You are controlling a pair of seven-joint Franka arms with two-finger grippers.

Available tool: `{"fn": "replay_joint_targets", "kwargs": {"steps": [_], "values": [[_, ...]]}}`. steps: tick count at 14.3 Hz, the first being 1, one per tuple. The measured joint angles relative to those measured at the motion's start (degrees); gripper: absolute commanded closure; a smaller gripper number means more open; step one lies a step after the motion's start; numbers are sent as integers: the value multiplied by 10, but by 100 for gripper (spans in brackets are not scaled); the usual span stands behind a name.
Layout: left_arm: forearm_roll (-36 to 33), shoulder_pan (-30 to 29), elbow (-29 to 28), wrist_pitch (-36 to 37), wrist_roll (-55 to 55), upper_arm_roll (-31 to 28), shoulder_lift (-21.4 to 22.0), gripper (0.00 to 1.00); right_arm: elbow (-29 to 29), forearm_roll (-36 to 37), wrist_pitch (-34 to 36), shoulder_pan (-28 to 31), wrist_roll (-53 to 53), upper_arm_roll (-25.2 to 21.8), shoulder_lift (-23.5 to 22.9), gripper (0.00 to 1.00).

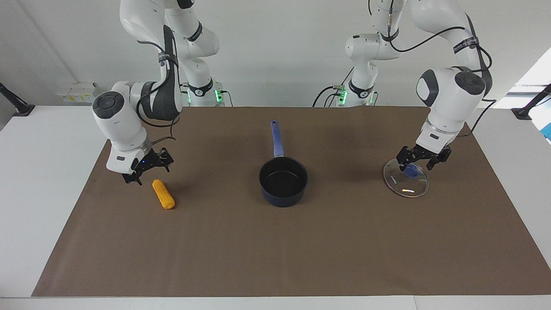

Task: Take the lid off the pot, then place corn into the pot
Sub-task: 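Grasp the orange corn with the right gripper while the left gripper withdraws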

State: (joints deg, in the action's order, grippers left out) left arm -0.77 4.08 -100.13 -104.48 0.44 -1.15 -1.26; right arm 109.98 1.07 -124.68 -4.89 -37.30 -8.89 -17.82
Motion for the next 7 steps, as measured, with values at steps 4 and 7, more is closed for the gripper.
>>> {"fn": "replay_joint_targets", "kwargs": {"steps": [4, 7], "values": [[0, 0, 78, 110, 19, 1, 8, 0, 1, -11, -48, 0, -29, 0, -27, 0], [0, 1, 101, 137, 21, 1, 12, 0, 1, -43, -60, 0, -64, 0, -38, 0]]}}
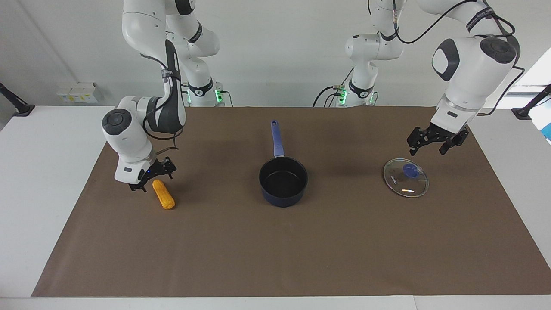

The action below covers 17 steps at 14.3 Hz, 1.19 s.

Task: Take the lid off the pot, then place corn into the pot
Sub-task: 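Grasp the orange corn with the right gripper while the left gripper withdraws, then lift the corn with the right gripper and carry it over the pot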

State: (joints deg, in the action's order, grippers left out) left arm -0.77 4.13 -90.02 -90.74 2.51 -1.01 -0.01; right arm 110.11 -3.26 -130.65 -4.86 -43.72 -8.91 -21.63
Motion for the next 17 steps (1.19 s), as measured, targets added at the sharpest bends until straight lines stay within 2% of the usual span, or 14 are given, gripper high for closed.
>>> {"fn": "replay_joint_targets", "kwargs": {"steps": [2, 3, 6, 7, 13, 17], "values": [[0, 0, 0, 3, 1, 0, 1, 0, -1, -20, 0, 0, -13, 0, 0, 26], [0, 0, 0, 4, 2, 0, 1, 0, -1, -24, -1, 0, -17, 0, 0, 47], [0, 1, -1, 4, 7, 1, 1, 0, -2, -25, -1, 0, -23, 0, 0, 92], [0, 2, -1, 4, 8, 2, 1, 0, -2, -25, -1, 0, -24, 0, 0, 100], [0, 1, -1, 7, 8, -4, 1, 0, -14, -29, 0, 3, -18, -2, 4, 100], [0, 0, -1, 7, 8, -9, 1, 0, -69, -30, 68, -8, 102, 1, 40, 100]]}}
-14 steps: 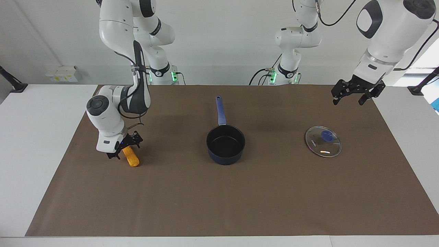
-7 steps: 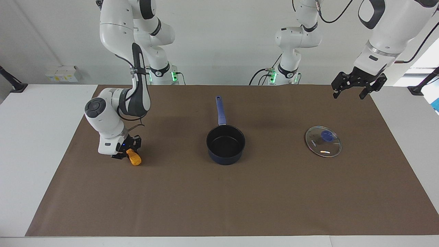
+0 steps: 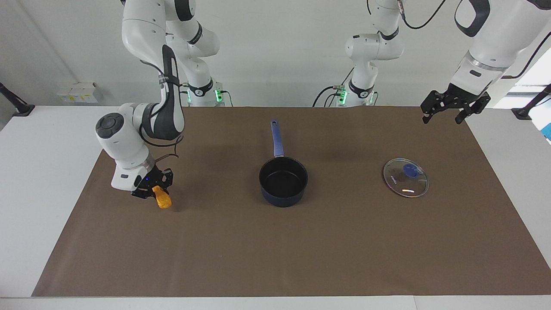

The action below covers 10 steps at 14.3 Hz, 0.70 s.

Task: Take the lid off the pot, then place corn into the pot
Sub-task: 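Lift the corn with the right gripper and carry it over the pot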

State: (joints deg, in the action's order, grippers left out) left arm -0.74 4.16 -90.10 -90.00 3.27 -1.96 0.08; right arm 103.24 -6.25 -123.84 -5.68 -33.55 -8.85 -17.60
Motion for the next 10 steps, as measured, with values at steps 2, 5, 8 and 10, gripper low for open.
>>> {"fn": "replay_joint_targets", "kwargs": {"steps": [2, 5, 8, 10], "values": [[0, 0, 0, 0, 0, 0, 0, 0, -31, 1, 48, -21, 79, 0, 17, 100], [0, 0, 0, 0, 0, 0, 0, 0, -91, 18, 129, -69, 216, 1, 25, 100], [0, 0, 0, 0, 0, 0, 0, 0, -129, 33, 169, -131, 343, 2, 25, 100], [0, 0, 0, 0, 0, 0, 0, 0, -131, 32, 170, -169, 398, 3, 24, 100]]}}
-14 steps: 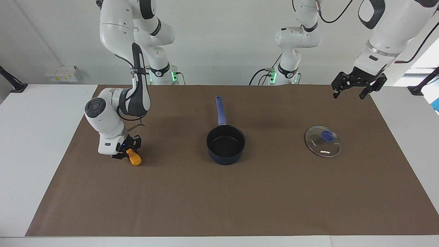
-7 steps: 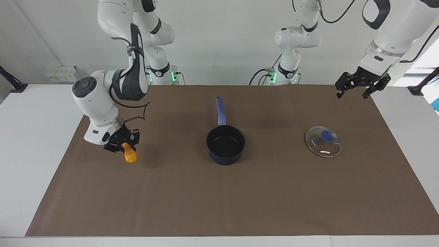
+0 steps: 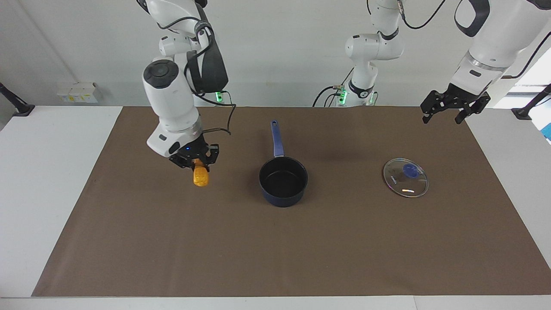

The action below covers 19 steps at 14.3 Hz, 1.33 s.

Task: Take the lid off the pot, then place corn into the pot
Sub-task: 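Lift the corn with the right gripper and carry it over the pot, then lower the corn into the pot and open the right gripper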

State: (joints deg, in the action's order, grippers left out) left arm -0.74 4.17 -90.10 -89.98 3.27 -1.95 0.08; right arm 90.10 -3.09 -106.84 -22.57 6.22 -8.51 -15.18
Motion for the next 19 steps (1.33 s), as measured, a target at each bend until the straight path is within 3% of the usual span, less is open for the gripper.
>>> {"fn": "replay_joint_targets", "kwargs": {"steps": [4, 8, 14, 19], "values": [[0, 0, 0, 0, 0, 0, 0, 0, -12, -15, -1, -58, 103, 5, -10, 100], [0, 0, 0, 0, 0, 0, 0, 0, -51, -18, -18, -111, 178, 16, -57, 100], [0, 0, 0, 0, 0, 0, 0, 0, -73, -19, -75, -120, 183, 44, -127, 100], [0, 0, 0, 0, 0, 0, 0, 0, -75, -19, -115, -126, 183, 44, -154, 100]]}}
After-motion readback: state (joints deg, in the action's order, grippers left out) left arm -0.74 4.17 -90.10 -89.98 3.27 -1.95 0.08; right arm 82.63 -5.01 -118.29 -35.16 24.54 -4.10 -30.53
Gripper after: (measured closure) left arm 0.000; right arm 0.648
